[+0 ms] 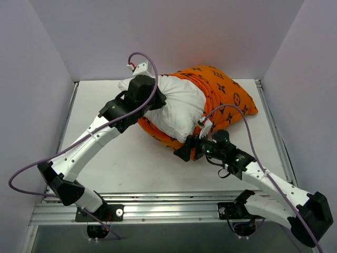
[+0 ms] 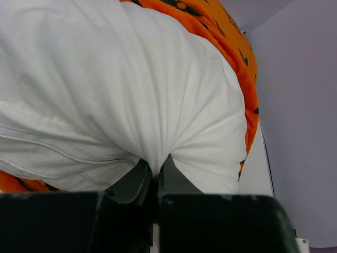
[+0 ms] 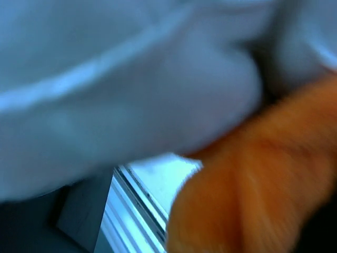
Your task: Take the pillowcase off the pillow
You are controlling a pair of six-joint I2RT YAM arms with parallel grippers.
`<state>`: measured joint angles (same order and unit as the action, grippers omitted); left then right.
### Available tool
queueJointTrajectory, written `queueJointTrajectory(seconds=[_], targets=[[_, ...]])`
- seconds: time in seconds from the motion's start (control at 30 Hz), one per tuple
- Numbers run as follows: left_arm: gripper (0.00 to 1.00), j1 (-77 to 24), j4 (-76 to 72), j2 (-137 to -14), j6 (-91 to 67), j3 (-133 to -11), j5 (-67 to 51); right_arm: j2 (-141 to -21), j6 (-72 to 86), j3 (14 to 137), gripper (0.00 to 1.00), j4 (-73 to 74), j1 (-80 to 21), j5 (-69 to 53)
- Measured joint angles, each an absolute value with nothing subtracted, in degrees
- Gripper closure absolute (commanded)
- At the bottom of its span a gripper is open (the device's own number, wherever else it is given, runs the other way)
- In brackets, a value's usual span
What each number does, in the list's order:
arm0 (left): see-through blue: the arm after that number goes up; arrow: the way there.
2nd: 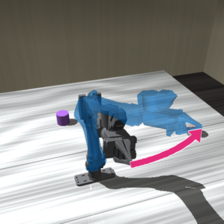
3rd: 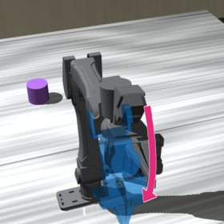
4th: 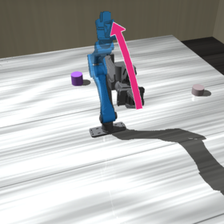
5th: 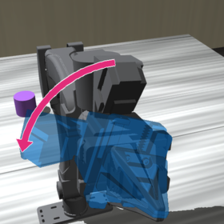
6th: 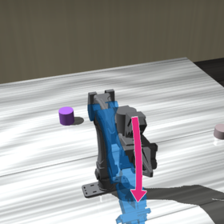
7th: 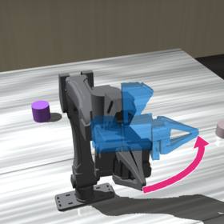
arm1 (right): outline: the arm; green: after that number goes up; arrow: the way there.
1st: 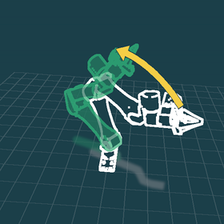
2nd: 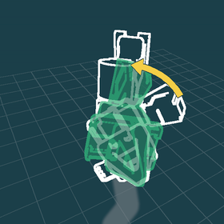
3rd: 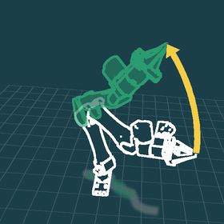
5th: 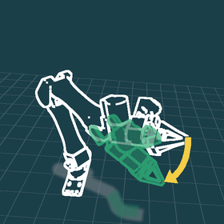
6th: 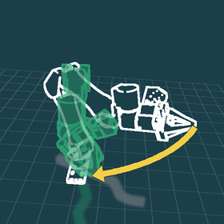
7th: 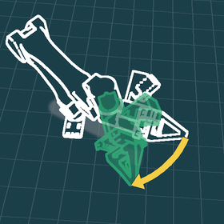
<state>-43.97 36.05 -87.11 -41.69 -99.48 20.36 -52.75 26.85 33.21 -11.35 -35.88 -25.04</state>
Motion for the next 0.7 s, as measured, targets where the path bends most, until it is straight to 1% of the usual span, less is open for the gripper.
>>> queueJointTrajectory(seconds=[0.03,0.07,0.1,0.13,0.2,0.23,0.37,0.5,0.57,0.7], targets=[[0.98,-44.2,36.0,-87.1,-41.9,-99.5,20.4,-54.4,27.1,32.9,0.33,-13.3,-37.4,-23.8],[0.98,-44.4,36.0,-87.1,-42.0,-99.5,20.4,-56.1,27.3,32.7,0.39,-15.3,-38.6,-22.6],[0.98,-44.5,36.0,-87.1,-42.3,-99.5,20.4,-57.7,27.6,32.5,0.47,-17.3,-39.4,-21.5],[0.98,-44.5,36.0,-87.1,-42.5,-99.5,20.3,-59.4,27.9,32.4,0.67,-19.2,-39.8,-20.3],[0.98,-44.4,36.2,-87.0,-42.8,-99.5,20.0,-62.3,28.2,32.2,0.87,-22.0,-39.7,-17.0],[0.98,-44.3,36.4,-86.8,-42.8,-99.5,19.6,-63.7,28.3,32.2,1.0,-23.1,-39.5,-15.2],[0.98,-44.0,38.5,-85.1,-42.7,-99.5,15.9,-66.5,29.0,30.5,1.0,-27.0,-35.4,-11.0],[0.98,-41.6,40.8,-81.8,-42.9,-98.4,6.4,-68.0,30.5,29.4,1.0,-28.5,-26.0,-10.3],[0.98,-37.7,40.8,-79.9,-43.9,-96.4,0.0,-69.3,31.8,29.4,1.0,-28.6,-21.4,-9.4],[0.98,-25.3,42.3,-75.3,-46.9,-92.1,-15.7,-73.9,35.0,29.7,1.0,-29.8,-13.1,-8.0]])
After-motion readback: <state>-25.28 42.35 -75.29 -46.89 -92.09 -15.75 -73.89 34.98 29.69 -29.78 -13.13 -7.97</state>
